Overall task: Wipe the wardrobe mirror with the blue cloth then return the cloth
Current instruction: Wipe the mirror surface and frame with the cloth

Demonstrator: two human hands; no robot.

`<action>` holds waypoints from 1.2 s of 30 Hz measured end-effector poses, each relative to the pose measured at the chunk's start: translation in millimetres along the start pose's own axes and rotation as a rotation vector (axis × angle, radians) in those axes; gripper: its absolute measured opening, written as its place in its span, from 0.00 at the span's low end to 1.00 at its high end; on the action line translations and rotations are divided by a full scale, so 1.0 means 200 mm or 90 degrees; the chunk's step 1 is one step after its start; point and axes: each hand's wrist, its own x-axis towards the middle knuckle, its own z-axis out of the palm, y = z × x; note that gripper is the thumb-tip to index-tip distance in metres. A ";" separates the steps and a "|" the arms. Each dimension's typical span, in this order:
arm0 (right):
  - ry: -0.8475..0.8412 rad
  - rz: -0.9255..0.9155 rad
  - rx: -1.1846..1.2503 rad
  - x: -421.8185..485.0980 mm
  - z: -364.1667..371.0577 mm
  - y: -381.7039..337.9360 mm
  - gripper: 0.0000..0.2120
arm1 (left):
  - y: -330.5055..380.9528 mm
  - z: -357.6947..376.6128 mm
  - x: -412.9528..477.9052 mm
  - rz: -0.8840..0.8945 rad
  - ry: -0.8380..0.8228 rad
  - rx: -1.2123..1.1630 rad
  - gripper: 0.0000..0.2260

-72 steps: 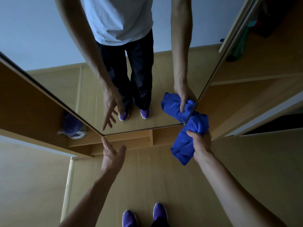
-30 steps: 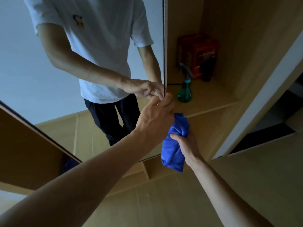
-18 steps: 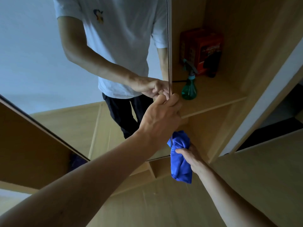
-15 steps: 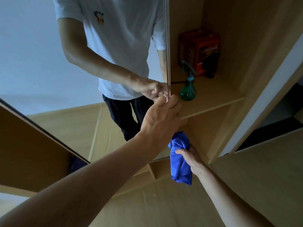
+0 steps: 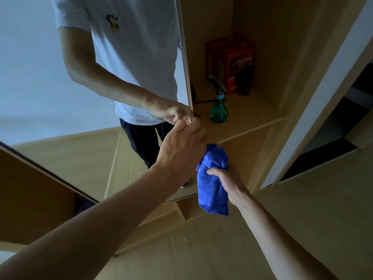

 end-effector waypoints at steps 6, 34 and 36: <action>0.013 0.108 -0.052 0.08 0.04 0.33 0.13 | 0.01 0.04 -0.04 -0.007 0.073 -0.105 0.07; 0.085 -0.074 -0.054 -0.23 0.00 -0.31 0.10 | -0.30 -0.49 0.09 -0.122 0.182 -0.075 0.06; 0.081 -0.051 -0.053 -0.24 0.00 -0.31 0.10 | -0.34 -0.53 0.10 -0.130 0.195 -0.069 0.08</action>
